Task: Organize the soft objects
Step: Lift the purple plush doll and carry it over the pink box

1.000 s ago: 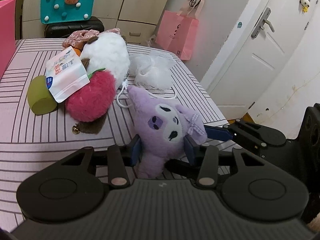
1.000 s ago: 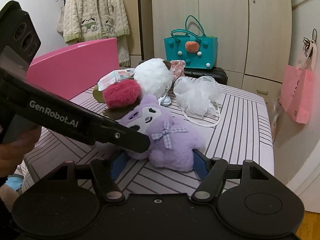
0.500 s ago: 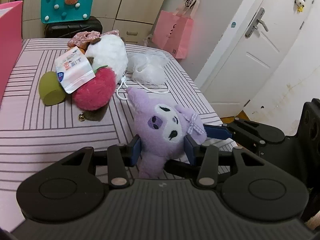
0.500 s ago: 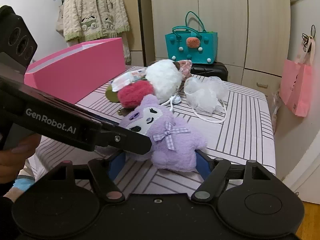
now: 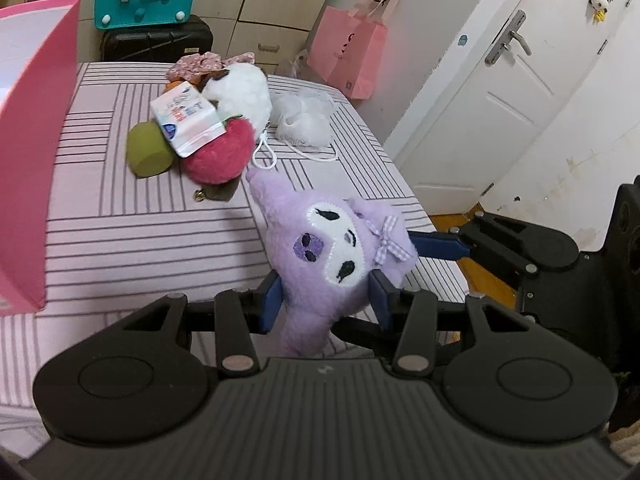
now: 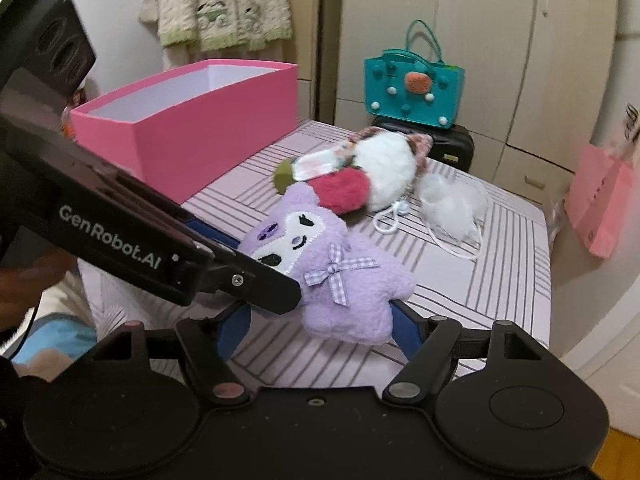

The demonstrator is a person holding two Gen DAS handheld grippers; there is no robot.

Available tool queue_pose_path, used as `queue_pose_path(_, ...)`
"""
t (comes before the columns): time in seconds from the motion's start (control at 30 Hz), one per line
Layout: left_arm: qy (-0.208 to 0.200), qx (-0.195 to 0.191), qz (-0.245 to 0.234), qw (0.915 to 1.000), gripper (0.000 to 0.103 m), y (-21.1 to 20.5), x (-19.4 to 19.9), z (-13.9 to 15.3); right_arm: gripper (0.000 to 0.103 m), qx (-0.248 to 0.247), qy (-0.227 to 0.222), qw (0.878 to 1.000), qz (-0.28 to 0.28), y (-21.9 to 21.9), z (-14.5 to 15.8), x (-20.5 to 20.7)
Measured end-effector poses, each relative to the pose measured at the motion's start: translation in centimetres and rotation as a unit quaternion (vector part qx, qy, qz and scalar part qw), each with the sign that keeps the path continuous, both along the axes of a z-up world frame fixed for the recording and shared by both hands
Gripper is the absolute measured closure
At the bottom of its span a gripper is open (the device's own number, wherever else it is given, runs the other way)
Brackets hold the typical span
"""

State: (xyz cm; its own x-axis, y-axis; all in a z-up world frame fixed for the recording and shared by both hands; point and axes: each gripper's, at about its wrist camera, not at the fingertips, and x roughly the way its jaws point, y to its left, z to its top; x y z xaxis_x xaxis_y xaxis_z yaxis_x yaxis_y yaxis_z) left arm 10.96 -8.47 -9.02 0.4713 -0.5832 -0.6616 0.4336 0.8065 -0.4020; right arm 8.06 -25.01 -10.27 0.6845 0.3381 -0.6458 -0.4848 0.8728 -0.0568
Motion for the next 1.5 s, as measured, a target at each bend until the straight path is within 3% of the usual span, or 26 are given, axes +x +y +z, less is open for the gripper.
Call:
queue_pose_path(0.53, 0.030, 0.009, 0.014, 0.9994, 0.058, 6.7, -3.7, 3.5, 0.025, -0.021, 0.008, 0.997, 0.079, 5.8, 3.6, -2.6)
queue_pose_path(1.03, 0.039, 0.023, 0.061, 0.9971, 0.058, 13.6, -6.4, 6.5, 0.025, -0.027, 0.014, 0.988, 0.152, 12.5, 6.7, -3.8)
queue_pose_path(1.27, 0.013, 0.025, 0.091, 0.9955, 0.058, 15.8, -6.2, 8.2, 0.025, -0.035, 0.000, 0.985, 0.166, 15.5, 8.1, -3.1)
queue_pose_path(1.5, -0.015, 0.022, 0.104, 0.9942, 0.058, 17.9, -3.5, 10.3, 0.025, -0.039, -0.021, 0.985, 0.169, 17.7, 10.1, -1.2)
